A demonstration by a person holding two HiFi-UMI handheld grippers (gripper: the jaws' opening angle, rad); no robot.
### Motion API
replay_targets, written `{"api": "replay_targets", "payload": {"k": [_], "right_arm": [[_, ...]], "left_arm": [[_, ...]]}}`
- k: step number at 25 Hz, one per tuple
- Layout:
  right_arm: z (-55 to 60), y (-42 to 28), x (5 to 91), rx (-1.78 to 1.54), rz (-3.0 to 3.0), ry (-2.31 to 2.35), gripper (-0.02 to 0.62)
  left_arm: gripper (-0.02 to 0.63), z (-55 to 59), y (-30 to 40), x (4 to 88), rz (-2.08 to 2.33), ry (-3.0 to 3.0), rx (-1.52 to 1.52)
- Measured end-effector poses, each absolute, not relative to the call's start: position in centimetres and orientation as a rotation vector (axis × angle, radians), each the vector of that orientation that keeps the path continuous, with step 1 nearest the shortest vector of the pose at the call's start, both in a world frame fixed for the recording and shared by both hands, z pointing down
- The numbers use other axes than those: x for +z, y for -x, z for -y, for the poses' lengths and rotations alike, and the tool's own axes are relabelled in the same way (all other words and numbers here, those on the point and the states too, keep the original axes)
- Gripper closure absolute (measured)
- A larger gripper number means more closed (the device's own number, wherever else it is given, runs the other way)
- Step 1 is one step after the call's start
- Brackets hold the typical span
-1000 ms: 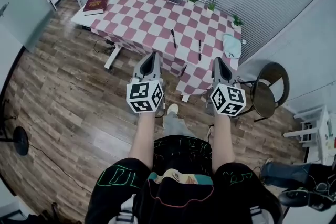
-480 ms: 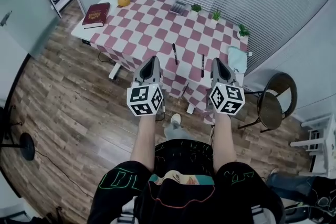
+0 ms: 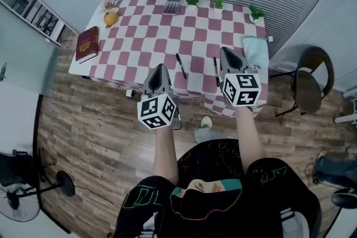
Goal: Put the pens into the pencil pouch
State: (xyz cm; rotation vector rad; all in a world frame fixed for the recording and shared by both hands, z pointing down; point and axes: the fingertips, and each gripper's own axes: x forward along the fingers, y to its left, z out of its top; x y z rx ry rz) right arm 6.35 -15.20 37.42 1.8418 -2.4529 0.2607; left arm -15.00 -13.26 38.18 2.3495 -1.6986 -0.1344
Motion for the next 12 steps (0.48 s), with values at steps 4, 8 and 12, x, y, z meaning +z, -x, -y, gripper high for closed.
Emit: {"api": "replay_targets", "payload": {"k": [4,8,12], "right_arm": [[18.7,-7.9,39.7,0.319,2.44,-1.832,0.594],[22.2,-10.6,41.4,0.392,2.417,-1.869,0.594],[25.4,-13.2,42.3,0.458,2.398,-1.903,0.594]], "left_arm": [[0.607,17.2,12.7,40.1,1.656,-2.354,-0.074],[0.607,21.1,10.4,41.3,1.615,-2.367,-0.021],[0.607,23.9,9.1,41.7,1.614,-2.368,0.024]]}}
